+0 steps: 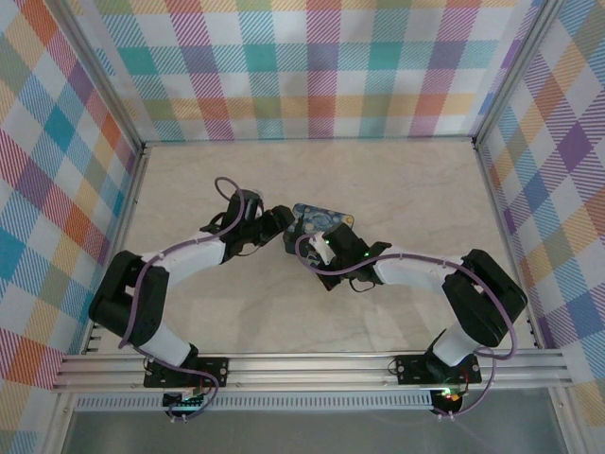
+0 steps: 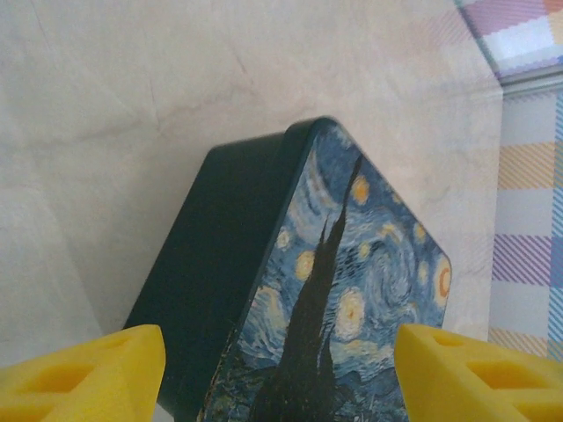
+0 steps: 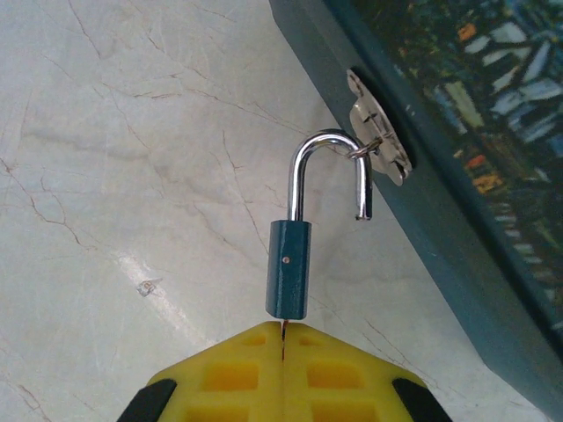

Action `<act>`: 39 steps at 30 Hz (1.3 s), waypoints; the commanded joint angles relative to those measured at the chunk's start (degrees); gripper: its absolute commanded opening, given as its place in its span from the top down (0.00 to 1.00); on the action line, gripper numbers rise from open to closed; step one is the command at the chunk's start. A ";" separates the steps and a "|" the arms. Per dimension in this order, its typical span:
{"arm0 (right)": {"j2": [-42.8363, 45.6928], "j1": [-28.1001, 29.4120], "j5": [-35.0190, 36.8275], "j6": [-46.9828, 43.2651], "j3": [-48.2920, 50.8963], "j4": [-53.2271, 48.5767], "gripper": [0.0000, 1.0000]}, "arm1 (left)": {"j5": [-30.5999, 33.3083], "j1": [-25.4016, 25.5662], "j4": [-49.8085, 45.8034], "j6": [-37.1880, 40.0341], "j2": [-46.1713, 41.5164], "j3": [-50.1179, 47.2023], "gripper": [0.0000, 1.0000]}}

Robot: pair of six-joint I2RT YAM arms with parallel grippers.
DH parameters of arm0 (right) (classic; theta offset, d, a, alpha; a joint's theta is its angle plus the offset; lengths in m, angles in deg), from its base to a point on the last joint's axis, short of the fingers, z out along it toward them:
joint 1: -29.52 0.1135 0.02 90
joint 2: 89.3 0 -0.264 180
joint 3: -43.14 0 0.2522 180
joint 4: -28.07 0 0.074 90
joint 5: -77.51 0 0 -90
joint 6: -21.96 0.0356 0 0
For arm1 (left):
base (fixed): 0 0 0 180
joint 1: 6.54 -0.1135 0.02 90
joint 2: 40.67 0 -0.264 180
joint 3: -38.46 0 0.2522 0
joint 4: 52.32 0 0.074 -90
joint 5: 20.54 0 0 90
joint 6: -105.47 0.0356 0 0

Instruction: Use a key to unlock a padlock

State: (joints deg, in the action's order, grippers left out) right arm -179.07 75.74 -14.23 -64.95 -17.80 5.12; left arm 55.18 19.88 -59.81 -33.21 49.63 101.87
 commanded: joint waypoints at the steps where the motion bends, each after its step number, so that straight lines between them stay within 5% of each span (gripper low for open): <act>1: 0.88 0.36 0.68 -1.25 0.40 -0.41 1.00 | -5.64 -0.77 4.44 -2.39 1.77 -0.14 0.31; 7: 0.87 0.37 1.12 -1.42 0.30 -0.46 1.00 | -7.07 -0.84 8.22 -4.51 0.06 -3.21 0.31; 15: 1.52 0.37 1.90 -2.45 0.09 -1.25 1.00 | -1.90 -0.84 -0.28 0.53 -8.05 -4.69 0.30; 31: 2.50 0.37 2.02 -10.03 -0.82 -3.36 1.00 | -7.29 -0.49 -13.34 5.16 -25.04 -15.64 0.30; 39: 3.04 0.37 0.98 -14.97 -0.51 -2.92 1.00 | -8.84 -0.22 -16.21 6.44 -26.68 -16.34 0.30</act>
State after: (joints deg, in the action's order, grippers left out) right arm -177.83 75.74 -11.83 -76.44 -17.80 2.63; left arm 47.98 19.88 -73.96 -28.38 23.71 86.20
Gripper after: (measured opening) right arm 0.056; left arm 0.703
